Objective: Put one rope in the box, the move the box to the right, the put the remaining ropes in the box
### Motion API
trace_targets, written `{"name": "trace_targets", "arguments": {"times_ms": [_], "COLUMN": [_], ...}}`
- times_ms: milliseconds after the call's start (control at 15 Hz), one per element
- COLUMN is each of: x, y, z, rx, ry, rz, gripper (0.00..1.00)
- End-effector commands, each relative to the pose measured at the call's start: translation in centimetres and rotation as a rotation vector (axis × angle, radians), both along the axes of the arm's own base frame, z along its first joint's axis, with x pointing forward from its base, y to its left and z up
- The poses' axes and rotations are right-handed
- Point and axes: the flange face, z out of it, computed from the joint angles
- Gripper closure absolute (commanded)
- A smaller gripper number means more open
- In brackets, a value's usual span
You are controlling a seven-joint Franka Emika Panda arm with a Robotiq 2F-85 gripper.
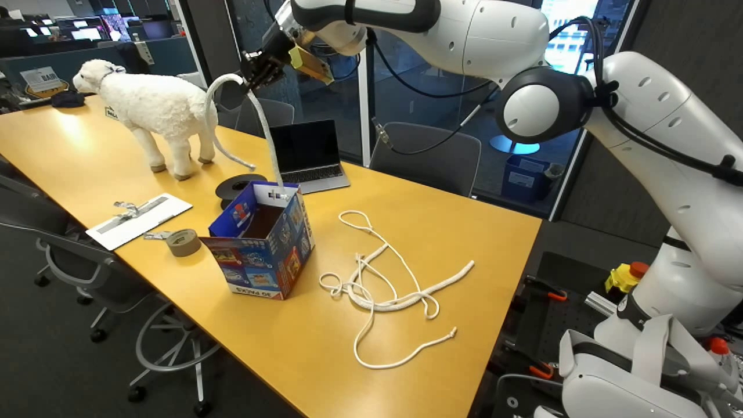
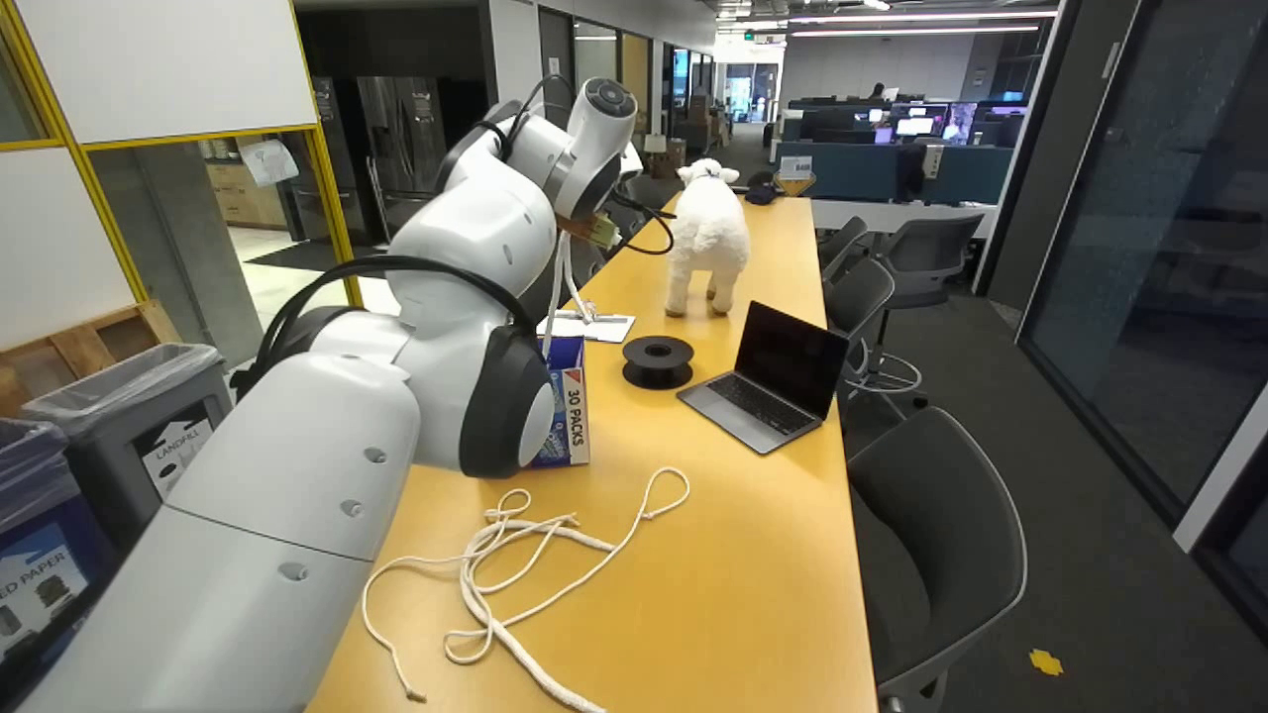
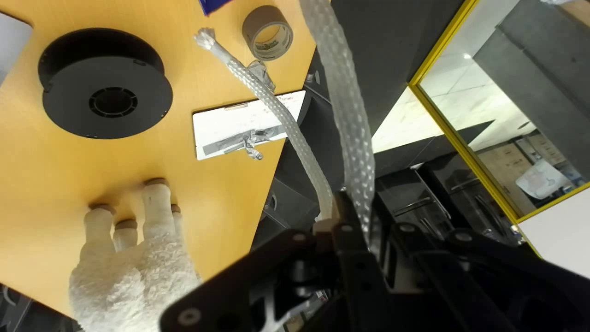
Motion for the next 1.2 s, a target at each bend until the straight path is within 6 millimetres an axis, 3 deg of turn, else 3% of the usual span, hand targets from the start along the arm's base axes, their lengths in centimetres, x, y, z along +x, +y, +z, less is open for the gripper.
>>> {"name": "trace_targets", "arguments": {"times_ms": [0, 600, 1133], "x": [0.2, -0.2, -1.0], "y": [0.0, -1.5, -2.8], "z": [-0.1, -1.8, 0.2], "rx": [0.016, 0.050, 0.103], "ry": [-0.008, 0.086, -0.015], "rz": [-0.004, 0.112, 0.278], "gripper": [0.91, 0.91, 0.91]}}
